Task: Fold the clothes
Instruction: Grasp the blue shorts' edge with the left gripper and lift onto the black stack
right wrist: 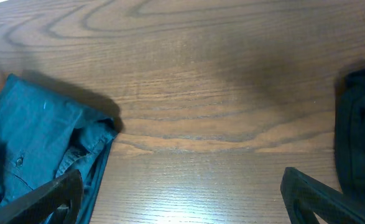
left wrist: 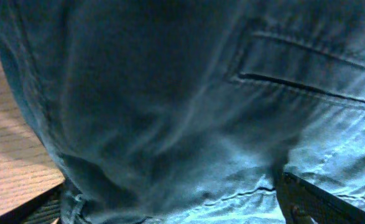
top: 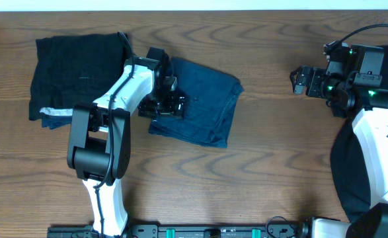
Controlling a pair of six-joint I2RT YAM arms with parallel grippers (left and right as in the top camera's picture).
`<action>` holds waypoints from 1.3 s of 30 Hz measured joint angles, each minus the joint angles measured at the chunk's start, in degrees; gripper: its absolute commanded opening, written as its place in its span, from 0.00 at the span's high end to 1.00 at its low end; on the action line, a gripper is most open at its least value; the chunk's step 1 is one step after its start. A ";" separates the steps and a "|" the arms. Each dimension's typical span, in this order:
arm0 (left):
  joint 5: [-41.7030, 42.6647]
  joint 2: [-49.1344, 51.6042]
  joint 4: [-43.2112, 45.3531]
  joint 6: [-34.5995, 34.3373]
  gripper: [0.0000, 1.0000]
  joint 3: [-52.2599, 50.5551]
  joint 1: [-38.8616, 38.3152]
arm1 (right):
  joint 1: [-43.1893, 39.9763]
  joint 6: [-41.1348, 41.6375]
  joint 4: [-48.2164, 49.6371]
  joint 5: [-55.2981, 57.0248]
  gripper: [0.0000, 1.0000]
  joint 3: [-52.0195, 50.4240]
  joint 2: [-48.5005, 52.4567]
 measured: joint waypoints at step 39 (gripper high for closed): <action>-0.83 -2.32 0.70 -1.70 0.94 -2.36 0.13 | 0.00 -0.02 0.00 0.00 0.01 0.00 0.00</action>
